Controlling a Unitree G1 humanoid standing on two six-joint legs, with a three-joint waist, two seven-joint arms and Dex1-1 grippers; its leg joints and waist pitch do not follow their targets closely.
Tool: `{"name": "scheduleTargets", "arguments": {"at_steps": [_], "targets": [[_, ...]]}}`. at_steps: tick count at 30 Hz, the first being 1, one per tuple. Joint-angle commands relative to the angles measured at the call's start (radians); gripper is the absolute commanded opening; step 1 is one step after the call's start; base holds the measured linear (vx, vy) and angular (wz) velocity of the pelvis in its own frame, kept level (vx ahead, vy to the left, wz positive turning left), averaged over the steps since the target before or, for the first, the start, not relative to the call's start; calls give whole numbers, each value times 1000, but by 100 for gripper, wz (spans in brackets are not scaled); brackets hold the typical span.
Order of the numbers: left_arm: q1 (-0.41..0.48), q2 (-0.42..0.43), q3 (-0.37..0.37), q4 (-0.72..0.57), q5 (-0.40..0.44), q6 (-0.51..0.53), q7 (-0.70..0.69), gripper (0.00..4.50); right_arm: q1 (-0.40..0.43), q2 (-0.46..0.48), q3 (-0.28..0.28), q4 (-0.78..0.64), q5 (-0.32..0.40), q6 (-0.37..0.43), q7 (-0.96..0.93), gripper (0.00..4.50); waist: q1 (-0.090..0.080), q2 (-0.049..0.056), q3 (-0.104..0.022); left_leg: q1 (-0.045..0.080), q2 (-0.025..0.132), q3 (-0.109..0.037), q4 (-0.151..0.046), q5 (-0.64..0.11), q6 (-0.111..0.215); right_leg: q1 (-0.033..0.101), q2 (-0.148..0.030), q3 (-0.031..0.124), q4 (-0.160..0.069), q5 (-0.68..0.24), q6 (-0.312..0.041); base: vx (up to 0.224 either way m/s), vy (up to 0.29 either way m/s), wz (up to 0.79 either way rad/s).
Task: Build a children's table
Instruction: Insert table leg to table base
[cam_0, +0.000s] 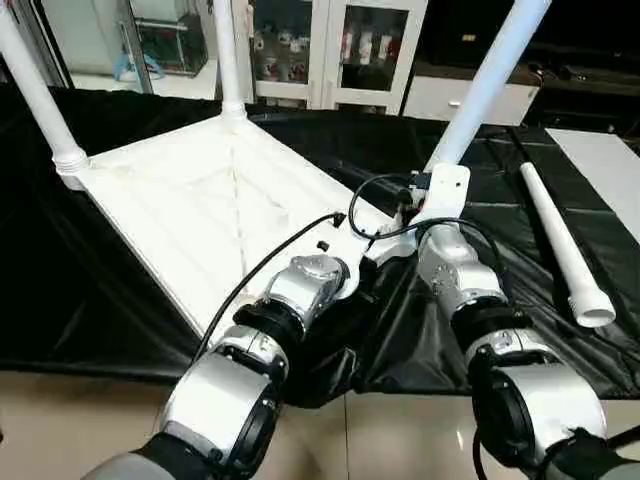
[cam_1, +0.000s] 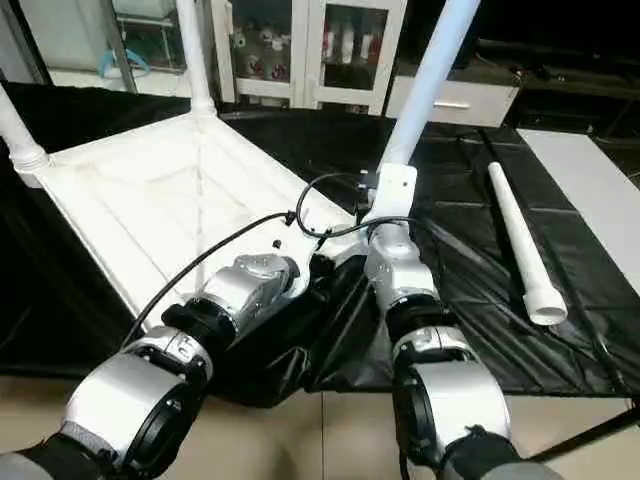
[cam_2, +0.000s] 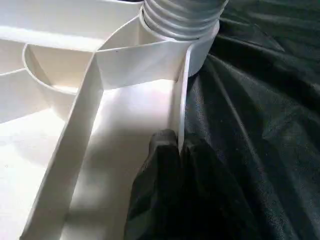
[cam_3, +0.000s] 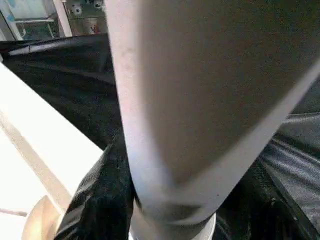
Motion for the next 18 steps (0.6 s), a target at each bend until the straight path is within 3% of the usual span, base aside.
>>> {"name": "scheduleTargets", "arguments": {"at_steps": [1,9,12,16,18], "targets": [[-37,7,56,-11,-19,-85,84,0,72,18,-8,150,5,87,12,184,6,-5,-40,-10,58,-14,-78,-151,81,50,-72,52,-61,-304,-199,0,0,0],[-30,23,26,-18,-1,-86,17,0,54,4,20,176,-23,152,133,184,7,-13,-40,-14,56,-11,-75,-142,93,53,-74,55,-60,-292,-213,0,0,0],[-33,29,23,-8,0,-85,4,0,50,-1,20,191,-31,165,150,184,7,-10,-40,-13,56,-11,-75,-134,96,52,-74,54,-60,-293,-218,0,0,0],[-24,45,-14,-21,19,-68,-76,0,41,-8,47,209,-51,239,235,184,8,-9,-39,-12,58,-12,-76,-141,97,52,-74,54,-61,-303,-220,0,0,0],[-7,67,-62,-49,44,-50,-178,0,40,-18,111,205,-96,291,356,184,8,-6,-37,-11,59,-12,-77,-150,90,51,-73,54,-62,-307,-222,0,0,0]]}}
